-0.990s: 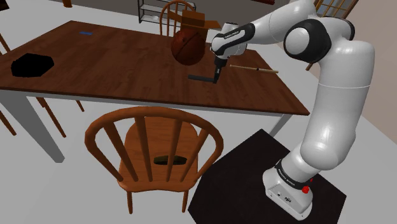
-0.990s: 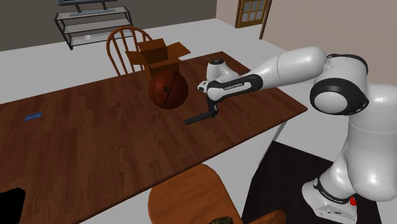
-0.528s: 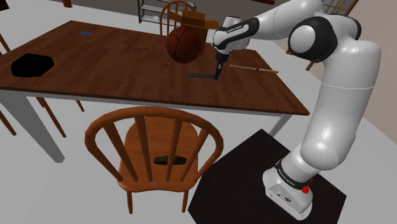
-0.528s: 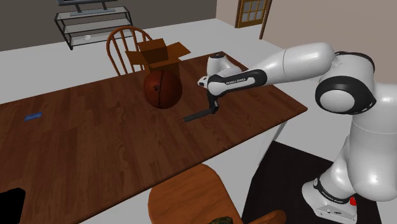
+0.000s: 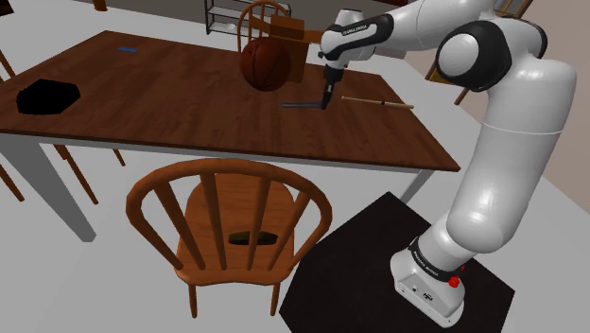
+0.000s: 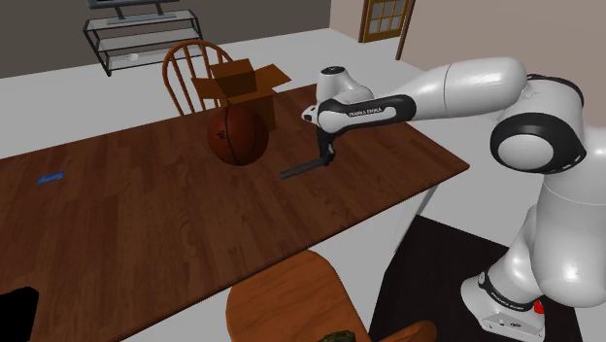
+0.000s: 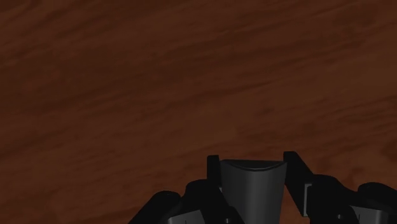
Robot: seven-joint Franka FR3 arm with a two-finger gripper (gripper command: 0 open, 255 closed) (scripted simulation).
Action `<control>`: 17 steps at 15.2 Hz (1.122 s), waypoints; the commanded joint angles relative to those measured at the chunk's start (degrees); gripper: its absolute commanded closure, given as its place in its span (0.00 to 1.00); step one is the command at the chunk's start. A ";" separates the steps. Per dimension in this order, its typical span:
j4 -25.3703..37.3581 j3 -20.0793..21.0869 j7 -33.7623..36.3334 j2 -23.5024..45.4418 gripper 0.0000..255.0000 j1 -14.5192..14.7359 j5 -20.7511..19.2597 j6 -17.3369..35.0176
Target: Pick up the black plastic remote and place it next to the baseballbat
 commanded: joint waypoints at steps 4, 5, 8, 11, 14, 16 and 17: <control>-0.31 -0.51 -0.81 -2.06 1.00 -0.48 -0.41 -1.72; -1.85 -0.90 -1.82 -3.10 1.00 -1.05 -0.52 -1.22; -5.99 -2.13 -4.95 -5.96 1.00 -2.82 -0.85 0.09; -9.43 -3.47 -8.21 -8.39 1.00 -4.69 -1.17 1.13; -12.21 -4.92 -11.62 -10.39 1.00 -6.64 -1.44 1.93; -13.72 -5.94 -13.98 -11.49 1.00 -7.98 -1.59 2.35; -14.37 -6.46 -15.19 -11.97 1.00 -8.66 -1.65 2.53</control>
